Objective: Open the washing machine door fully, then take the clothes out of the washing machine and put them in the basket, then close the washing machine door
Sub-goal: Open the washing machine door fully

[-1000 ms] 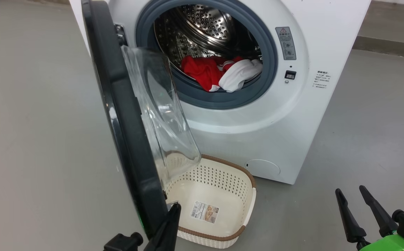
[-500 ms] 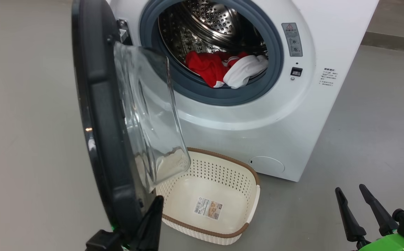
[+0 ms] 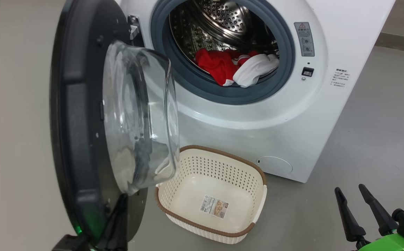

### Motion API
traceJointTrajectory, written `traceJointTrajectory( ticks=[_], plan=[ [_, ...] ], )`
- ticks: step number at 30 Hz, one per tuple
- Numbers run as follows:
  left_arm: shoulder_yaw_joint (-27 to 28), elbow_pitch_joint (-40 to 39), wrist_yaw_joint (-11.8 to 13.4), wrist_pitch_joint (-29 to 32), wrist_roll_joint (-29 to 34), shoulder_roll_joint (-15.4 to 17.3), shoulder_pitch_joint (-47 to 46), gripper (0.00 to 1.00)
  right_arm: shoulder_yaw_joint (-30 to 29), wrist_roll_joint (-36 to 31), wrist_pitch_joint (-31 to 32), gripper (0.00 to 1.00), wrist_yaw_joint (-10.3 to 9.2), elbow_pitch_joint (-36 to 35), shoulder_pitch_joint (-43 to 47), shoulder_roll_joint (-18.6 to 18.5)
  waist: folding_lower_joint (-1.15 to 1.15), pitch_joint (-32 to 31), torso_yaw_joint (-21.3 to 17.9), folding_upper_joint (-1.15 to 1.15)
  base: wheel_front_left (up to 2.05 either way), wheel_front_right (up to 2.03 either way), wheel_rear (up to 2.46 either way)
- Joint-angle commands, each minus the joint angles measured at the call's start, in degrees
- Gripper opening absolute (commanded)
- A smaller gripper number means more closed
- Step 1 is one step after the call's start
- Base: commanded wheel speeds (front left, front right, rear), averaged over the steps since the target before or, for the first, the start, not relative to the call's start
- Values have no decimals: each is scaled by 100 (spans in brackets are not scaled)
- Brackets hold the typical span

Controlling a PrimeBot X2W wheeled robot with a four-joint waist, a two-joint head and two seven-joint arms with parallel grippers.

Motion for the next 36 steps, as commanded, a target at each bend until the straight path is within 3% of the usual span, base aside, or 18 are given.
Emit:
traceJointTrajectory(
  ticks=[1,19,36],
  plan=[
    [409,-140,63,-35,92,61,-93,0,134,-51,-53,100,36,-142,-131,-139,0,18,19,0,0,0,0],
    [1926,170,-156,-35,556,91,-487,0,214,-14,-54,100,36,-143,-210,-244,0,168,66,0,0,0,0],
    [2931,1073,-439,-35,932,418,-1325,0,240,-9,-54,100,36,-158,-309,-384,0,380,93,0,0,0,0]
  ],
)
